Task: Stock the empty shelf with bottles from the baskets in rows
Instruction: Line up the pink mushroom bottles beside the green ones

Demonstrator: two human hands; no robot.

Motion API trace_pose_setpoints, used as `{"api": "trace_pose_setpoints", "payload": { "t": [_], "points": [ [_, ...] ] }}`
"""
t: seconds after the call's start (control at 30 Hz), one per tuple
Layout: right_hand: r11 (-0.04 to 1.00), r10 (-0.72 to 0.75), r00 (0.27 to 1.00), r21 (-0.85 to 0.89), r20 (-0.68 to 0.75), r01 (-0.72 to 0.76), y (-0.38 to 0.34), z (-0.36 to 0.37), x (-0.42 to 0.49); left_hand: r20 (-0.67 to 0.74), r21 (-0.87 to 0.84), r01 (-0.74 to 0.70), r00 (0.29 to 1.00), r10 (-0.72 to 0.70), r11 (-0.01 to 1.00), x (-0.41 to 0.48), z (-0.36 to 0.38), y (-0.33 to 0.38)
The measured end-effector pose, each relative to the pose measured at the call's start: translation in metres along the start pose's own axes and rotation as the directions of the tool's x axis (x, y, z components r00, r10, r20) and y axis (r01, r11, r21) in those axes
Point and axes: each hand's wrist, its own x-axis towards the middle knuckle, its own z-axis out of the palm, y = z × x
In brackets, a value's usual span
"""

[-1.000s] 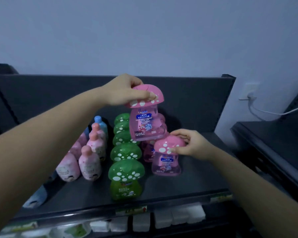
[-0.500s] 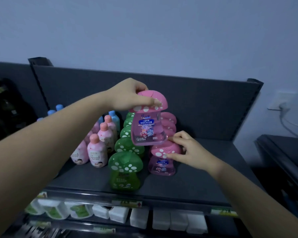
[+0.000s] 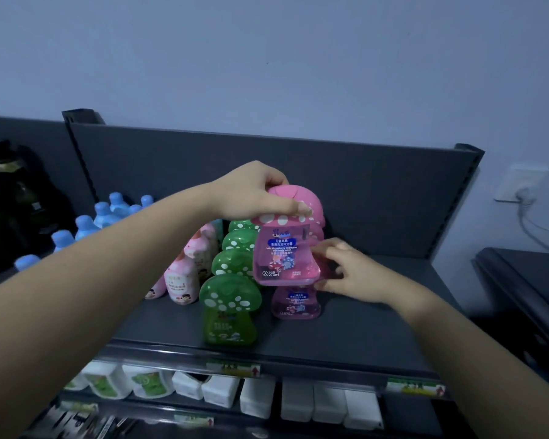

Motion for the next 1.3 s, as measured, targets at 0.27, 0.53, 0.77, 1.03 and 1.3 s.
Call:
{"api": "trace_pose_setpoints", "payload": {
  "t": [0.27,0.53,0.77,1.03,1.3],
  "points": [
    [0.786,-0.022,0.939,0.574,-0.343,0.228,-0.06,-0.035,-0.04,0.113,0.251,-0.116,0.99,0.09,0.961,-0.013,0.023,0.026],
    [0.916,0.065,0.966,0.4,-0.25,0.042,-0.053,-0.007,-0.045,0.218,0.281,-0.139,0.973,0.077,0.95,-0.013,0.058,0.007],
    [0.961,0.086,0.949,0.276,-0.302,0.0,-0.047,0.021,-0.052,0.268,0.295,-0.131,0.962,0.05,0.947,-0.02,0.075,-0.014],
    [0.942,0.171,0.946,0.326,-0.274,-0.076,-0.037,0.047,-0.055,0.311,0.252,-0.155,0.948,0.072,0.955,-0.03,0.082,-0.032],
    [0.92,0.198,0.95,0.379,-0.242,-0.095,-0.033,0.047,-0.053,0.326,0.198,-0.13,0.944,0.06,0.972,-0.034,0.081,-0.036]
  ]
}}
